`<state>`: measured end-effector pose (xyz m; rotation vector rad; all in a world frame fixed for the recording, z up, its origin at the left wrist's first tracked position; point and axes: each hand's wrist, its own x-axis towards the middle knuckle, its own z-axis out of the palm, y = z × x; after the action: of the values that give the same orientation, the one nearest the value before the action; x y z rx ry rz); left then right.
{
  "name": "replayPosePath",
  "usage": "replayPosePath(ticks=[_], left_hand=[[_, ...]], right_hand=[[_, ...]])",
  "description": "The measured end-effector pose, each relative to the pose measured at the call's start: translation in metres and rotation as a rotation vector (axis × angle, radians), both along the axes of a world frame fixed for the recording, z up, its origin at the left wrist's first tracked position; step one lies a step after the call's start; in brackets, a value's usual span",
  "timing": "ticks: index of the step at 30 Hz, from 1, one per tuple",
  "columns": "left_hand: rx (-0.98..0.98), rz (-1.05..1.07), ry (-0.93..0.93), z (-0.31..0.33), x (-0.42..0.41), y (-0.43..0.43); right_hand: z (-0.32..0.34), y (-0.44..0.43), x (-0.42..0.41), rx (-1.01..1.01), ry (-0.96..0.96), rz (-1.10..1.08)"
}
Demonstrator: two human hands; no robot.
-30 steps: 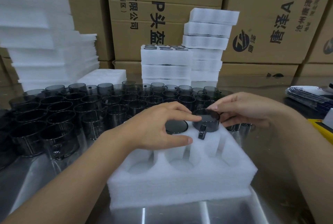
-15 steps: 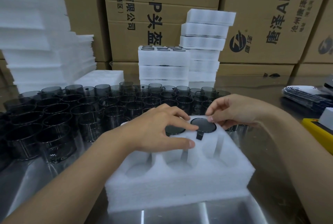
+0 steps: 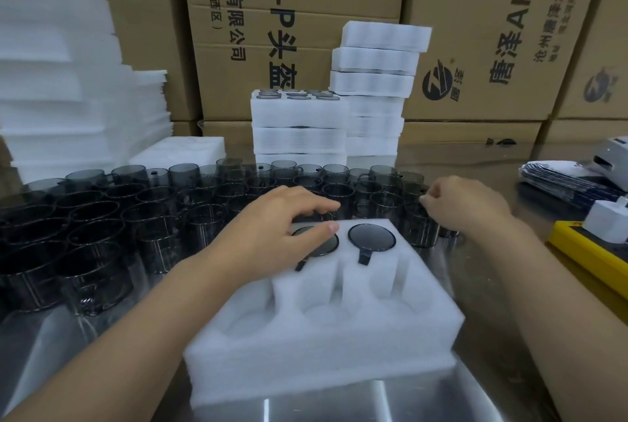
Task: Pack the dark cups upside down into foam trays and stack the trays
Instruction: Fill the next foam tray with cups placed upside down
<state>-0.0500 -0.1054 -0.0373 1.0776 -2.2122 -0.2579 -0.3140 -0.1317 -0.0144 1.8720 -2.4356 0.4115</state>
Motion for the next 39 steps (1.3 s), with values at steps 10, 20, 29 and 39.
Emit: replayPosePath(ticks=[10,20,29,39], left_hand=[[-0.011,0.005,-0.005,-0.001,0.000,0.000],[0.129,0.017,0.192,0.001,-0.003,0.000],[0.294,0.026,0.449,0.006,0.001,-0.004],[0.357,0.028,0.540,0.006,0.001,-0.007]], right_hand=[[0.005,0.005,0.006,0.088,-0.092,0.055],[0.001,0.011,0.017,0.124,0.027,0.065],[0.010,0.013,0.023,-0.138,-0.017,0.028],[0.007,0.026,0.057,-0.693,-0.400,0.529]])
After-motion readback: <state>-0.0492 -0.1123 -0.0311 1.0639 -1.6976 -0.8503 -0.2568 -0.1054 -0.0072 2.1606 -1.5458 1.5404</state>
